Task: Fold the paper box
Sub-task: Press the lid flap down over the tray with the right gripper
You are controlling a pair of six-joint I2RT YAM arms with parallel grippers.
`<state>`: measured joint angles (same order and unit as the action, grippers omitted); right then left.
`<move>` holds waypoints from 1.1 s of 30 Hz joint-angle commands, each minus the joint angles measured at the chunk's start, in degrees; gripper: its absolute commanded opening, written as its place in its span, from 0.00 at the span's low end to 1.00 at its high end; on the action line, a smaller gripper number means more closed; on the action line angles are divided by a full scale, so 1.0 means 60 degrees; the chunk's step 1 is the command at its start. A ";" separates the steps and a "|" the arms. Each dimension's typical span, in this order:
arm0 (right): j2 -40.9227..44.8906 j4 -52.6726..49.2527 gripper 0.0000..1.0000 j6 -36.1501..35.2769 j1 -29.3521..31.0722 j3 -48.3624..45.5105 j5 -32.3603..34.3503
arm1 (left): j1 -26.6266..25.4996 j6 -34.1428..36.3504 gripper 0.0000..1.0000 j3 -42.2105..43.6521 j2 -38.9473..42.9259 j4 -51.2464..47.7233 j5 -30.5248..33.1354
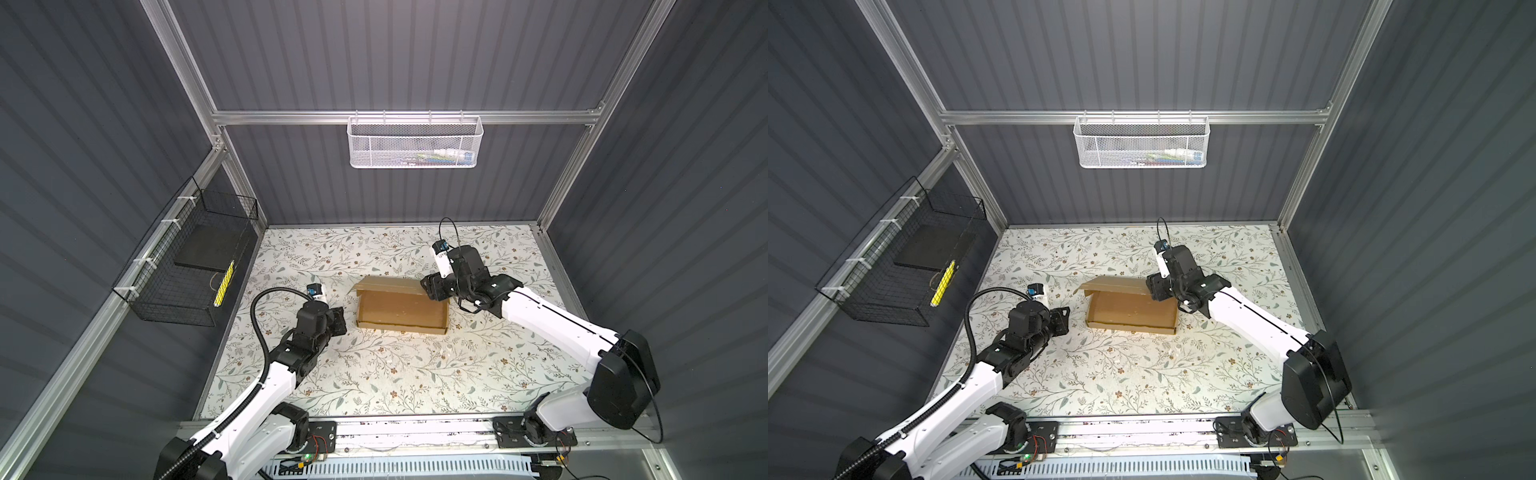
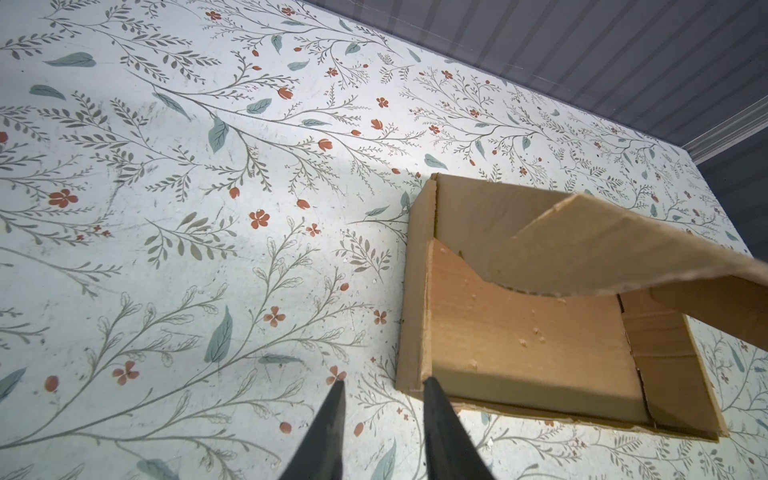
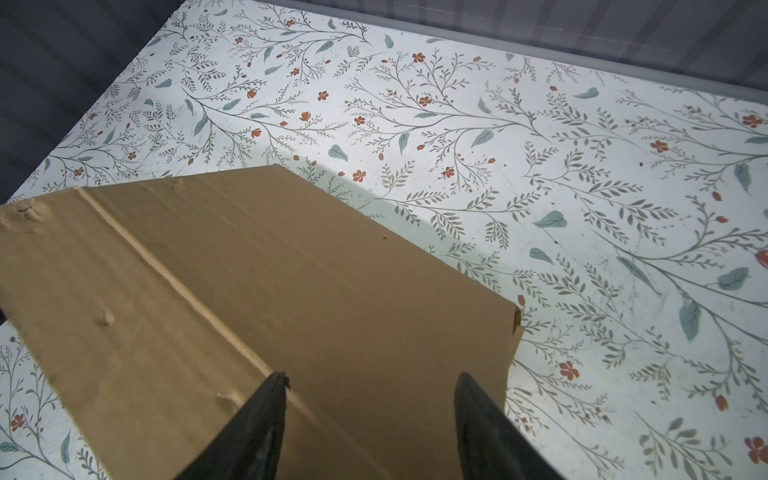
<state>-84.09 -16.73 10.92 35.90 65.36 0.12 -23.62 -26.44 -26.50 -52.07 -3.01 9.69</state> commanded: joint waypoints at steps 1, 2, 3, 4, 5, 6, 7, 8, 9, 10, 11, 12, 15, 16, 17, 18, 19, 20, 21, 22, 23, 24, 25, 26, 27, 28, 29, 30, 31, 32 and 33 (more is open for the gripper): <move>-0.0020 0.0035 0.65 0.0151 0.0045 -0.0192 -0.0049 | -0.0048 -0.0128 0.33 -0.0255 0.0234 -0.0202 0.0198; -0.0019 0.0027 0.65 0.0158 0.0041 -0.0225 -0.0064 | -0.0048 -0.0133 0.33 -0.0277 0.0252 -0.0216 0.0208; -0.0005 0.0035 0.65 0.0176 0.0046 -0.0273 -0.0053 | -0.0048 -0.0122 0.33 -0.0298 0.0270 -0.0231 0.0208; 0.0007 0.0044 0.65 0.0212 0.0046 -0.0322 -0.0060 | -0.0048 -0.0122 0.33 -0.0320 0.0285 -0.0246 0.0202; 0.0023 0.0060 0.65 0.0238 0.0048 -0.0366 -0.0050 | -0.0048 -0.0113 0.34 -0.0343 0.0285 -0.0260 0.0201; 0.0039 0.0086 0.65 0.0267 0.0059 -0.0425 -0.0049 | -0.0046 -0.0099 0.34 -0.0379 0.0300 -0.0295 0.0218; 0.0055 0.0106 0.65 0.0300 0.0053 -0.0484 -0.0050 | -0.0048 -0.0091 0.34 -0.0401 0.0311 -0.0319 0.0217; 0.0070 0.0121 0.65 0.0325 0.0052 -0.0527 -0.0046 | -0.0048 -0.0103 0.34 -0.0413 0.0326 -0.0334 0.0240; 0.0082 0.0142 0.65 0.0358 0.0052 -0.0576 -0.0038 | -0.0045 -0.0092 0.34 -0.0417 0.0337 -0.0334 0.0245; 0.0085 0.0172 0.65 0.0405 0.0052 -0.0630 -0.0044 | -0.0044 -0.0078 0.34 -0.0417 0.0344 -0.0334 0.0254; 0.0098 0.0201 0.65 0.0432 0.0052 -0.0679 -0.0038 | -0.0037 -0.0074 0.34 -0.0431 0.0344 -0.0348 0.0265; 0.0107 0.0235 0.65 0.0462 0.0052 -0.0737 -0.0055 | -0.0037 -0.0069 0.34 -0.0443 0.0337 -0.0363 0.0260; 0.0116 0.0262 0.65 0.0520 0.0067 -0.0841 -0.0092 | -0.0034 -0.0065 0.35 -0.0459 0.0340 -0.0378 0.0248; 0.0114 0.0280 0.65 0.0524 0.0066 -0.0872 -0.0085 | -0.0036 -0.0062 0.35 -0.0461 0.0342 -0.0389 0.0232; 0.0107 0.0293 0.65 0.0539 0.0073 -0.0910 -0.0099 | -0.0042 -0.0069 0.35 -0.0475 0.0351 -0.0393 0.0230; 0.0100 0.0312 0.65 0.0552 0.0069 -0.0954 -0.0076 | -0.0034 -0.0073 0.35 -0.0488 0.0358 -0.0393 0.0234; 0.0089 0.0327 0.65 0.0568 0.0066 -0.0980 -0.0070 | -0.0037 -0.0050 0.35 -0.0502 0.0359 -0.0405 0.0230; 0.0085 0.0351 0.65 0.0604 0.0066 -0.1018 -0.0093 | -0.0037 -0.0038 0.35 -0.0526 0.0359 -0.0428 0.0232; 0.0072 0.0383 0.65 0.0623 0.0070 -0.1062 -0.0101 | -0.0043 -0.0044 0.35 -0.0548 0.0357 -0.0450 0.0251; 0.0049 0.0422 0.65 0.0652 0.0067 -0.1100 -0.0109 | -0.0034 -0.0028 0.35 -0.0563 0.0367 -0.0451 0.0258; 0.0021 0.0436 0.65 0.0669 0.0066 -0.1121 -0.0122 | -0.0035 -0.0026 0.35 -0.0577 0.0373 -0.0457 0.0242; -0.0015 0.0466 0.65 0.0684 0.0067 -0.1151 -0.0164 | -0.0033 -0.0026 0.35 -0.0592 0.0373 -0.0477 0.0230; -0.0057 0.0476 0.65 0.0699 0.0082 -0.1167 -0.0165 | -0.0035 -0.0015 0.36 -0.0607 0.0365 -0.0481 0.0216; -0.0086 0.0502 0.65 0.0713 0.0085 -0.1189 -0.0159 | -0.0034 -0.0004 0.36 -0.0607 0.0351 -0.0492 0.0209; -0.0119 0.0516 0.65 0.0728 0.0081 -0.1200 -0.0170 | -0.0035 -0.0003 0.36 -0.0636 0.0353 -0.0481 0.0196; -0.0148 0.0516 0.65 0.0740 0.0096 -0.1211 -0.0165 | -0.0034 -0.0026 0.36 -0.0637 0.0344 -0.0481 0.0183; -0.0175 0.0518 0.65 0.0744 0.0109 -0.1225 -0.0159 | -0.0036 -0.0018 0.36 -0.0644 0.0329 -0.0466 0.0161; -0.0204 0.0529 0.65 0.0759 0.0124 -0.1253 -0.0169 | -0.0034 -0.0019 0.36 -0.0651 0.0315 -0.0452 0.0156; -0.0229 0.0533 0.65 0.0759 0.0125 -0.1268 -0.0167 | -0.0034 -0.0026 0.36 -0.0651 0.0301 -0.0438 0.0141; -0.0250 0.0533 0.65 0.0766 0.0139 -0.1277 -0.0152 | -0.0041 -0.0034 0.36 -0.0662 0.0300 -0.0437 0.0117; -0.0276 0.0532 0.65 0.0773 0.0157 -0.1298 -0.0153 | -0.0033 -0.0034 0.36 -0.0664 0.0286 -0.0422 0.0113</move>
<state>-84.75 -14.04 15.03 36.36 58.50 -0.32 -23.62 -26.63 -28.36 -50.72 -5.17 10.50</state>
